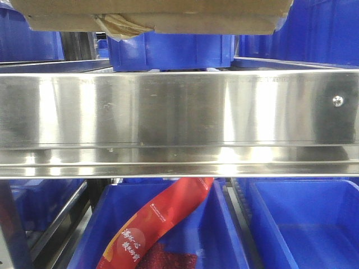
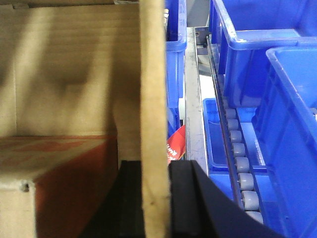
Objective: Stack two boxes on right shelf middle
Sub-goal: 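Lower the held boxes onto the middle shelf with both grippers, then open both grippers and withdraw them from the boxes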
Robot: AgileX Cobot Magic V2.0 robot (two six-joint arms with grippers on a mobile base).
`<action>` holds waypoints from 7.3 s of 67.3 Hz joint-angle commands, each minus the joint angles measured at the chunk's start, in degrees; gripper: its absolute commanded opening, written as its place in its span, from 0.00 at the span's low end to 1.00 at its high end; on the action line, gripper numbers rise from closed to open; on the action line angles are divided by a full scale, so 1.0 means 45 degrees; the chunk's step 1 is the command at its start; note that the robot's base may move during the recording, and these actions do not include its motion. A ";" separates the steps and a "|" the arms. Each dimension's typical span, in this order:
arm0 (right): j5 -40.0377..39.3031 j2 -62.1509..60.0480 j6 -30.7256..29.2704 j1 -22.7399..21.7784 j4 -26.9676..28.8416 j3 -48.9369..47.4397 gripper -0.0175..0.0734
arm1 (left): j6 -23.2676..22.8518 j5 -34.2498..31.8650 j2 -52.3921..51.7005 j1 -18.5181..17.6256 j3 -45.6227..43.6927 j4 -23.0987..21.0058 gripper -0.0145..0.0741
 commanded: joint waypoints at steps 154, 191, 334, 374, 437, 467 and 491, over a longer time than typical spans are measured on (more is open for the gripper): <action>-0.1391 -0.2374 -0.3727 -0.0061 0.2006 0.3210 0.01 | 0.3014 -0.3595 -0.2920 0.0056 0.5221 -0.4327 0.04; -0.7249 -0.9181 -0.2038 -0.1405 0.1712 1.1938 0.01 | 0.1709 -1.0220 -1.0852 0.2218 1.5124 -0.4613 0.04; -1.2847 -1.8598 -0.9736 -0.6798 0.7410 2.2542 0.01 | 0.1709 -0.9749 -1.3243 0.2417 1.5698 -0.4583 0.04; -1.2847 -1.8598 -0.9736 -0.6798 0.7410 2.2542 0.01 | 0.1709 -0.9749 -1.3243 0.2417 1.5698 -0.4583 0.04; -1.2847 -1.8598 -0.9736 -0.6798 0.7410 2.2542 0.01 | 0.6024 -1.4075 -1.8898 0.6143 2.4440 -0.7238 0.04; -1.2847 -1.8598 -0.9736 -0.6798 0.7410 2.2542 0.01 | 0.6024 -1.4077 -1.8898 0.5474 2.4440 -0.7183 0.04; -1.2847 -1.8598 -0.9736 -0.6798 0.7410 2.2542 0.01 | 0.6024 -1.4077 -1.8898 0.5474 2.4440 -0.7183 0.04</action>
